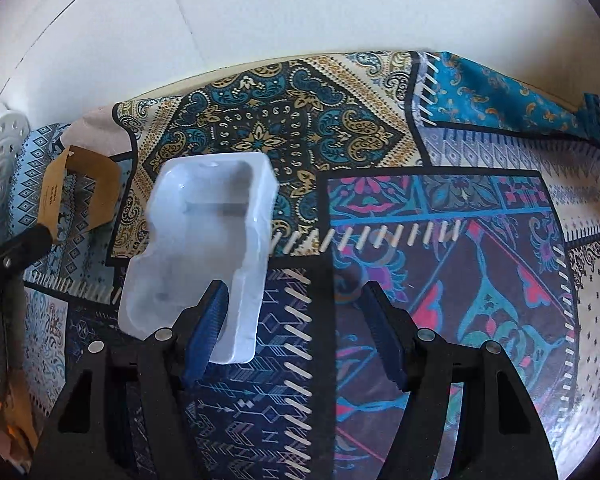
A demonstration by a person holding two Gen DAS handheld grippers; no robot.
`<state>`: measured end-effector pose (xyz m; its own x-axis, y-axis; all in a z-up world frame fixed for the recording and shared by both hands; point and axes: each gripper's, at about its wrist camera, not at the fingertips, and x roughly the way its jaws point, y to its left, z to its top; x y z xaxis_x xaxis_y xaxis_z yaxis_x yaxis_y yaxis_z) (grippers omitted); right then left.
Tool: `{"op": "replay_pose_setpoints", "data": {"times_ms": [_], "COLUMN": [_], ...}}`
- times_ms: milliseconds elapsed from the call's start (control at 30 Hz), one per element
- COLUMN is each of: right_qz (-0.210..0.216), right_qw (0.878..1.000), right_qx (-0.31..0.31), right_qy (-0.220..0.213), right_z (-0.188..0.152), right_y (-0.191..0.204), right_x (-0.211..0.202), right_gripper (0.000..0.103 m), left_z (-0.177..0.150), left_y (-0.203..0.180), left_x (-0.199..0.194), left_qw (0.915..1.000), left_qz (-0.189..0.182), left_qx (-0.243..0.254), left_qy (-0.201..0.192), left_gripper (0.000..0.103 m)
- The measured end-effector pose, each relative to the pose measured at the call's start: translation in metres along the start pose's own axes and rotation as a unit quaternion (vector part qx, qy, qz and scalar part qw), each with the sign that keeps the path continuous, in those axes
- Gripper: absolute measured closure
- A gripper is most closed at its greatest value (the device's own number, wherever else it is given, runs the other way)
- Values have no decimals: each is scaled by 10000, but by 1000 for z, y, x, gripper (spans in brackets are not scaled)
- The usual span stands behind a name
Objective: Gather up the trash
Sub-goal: 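Grasp the brown paper sleeve with the left tool while the right tool grasps the white plastic tray, then carry the paper sleeve and plastic tray down over the floor bin with both tools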
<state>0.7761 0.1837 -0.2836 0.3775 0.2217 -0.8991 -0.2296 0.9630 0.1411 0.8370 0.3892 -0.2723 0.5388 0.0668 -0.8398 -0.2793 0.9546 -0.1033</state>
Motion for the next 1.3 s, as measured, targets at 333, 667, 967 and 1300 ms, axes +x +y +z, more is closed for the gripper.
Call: {"op": "replay_pose_setpoints", "data": {"times_ms": [333, 667, 967, 1300], "right_qz": [456, 498, 491, 249], "right_qw": [9989, 9987, 9982, 9963], "right_qx": [-21, -139, -57, 6], "right_qy": [84, 25, -351, -824], "right_z": [-17, -45, -63, -120], "right_y": [-4, 12, -20, -13], "right_x": [-16, -39, -101, -148], "right_gripper": [62, 94, 94, 94], "left_z": [15, 5, -32, -116], "left_y": [4, -3, -6, -11], "left_x": [20, -4, -77, -165], "left_qw": [9994, 9999, 9991, 9971], "left_qz": [26, -37, -108, -351], "left_qx": [-303, -20, 241, 464], "left_qy": [186, 115, -336, -490], "left_gripper": [52, 64, 64, 64]}}
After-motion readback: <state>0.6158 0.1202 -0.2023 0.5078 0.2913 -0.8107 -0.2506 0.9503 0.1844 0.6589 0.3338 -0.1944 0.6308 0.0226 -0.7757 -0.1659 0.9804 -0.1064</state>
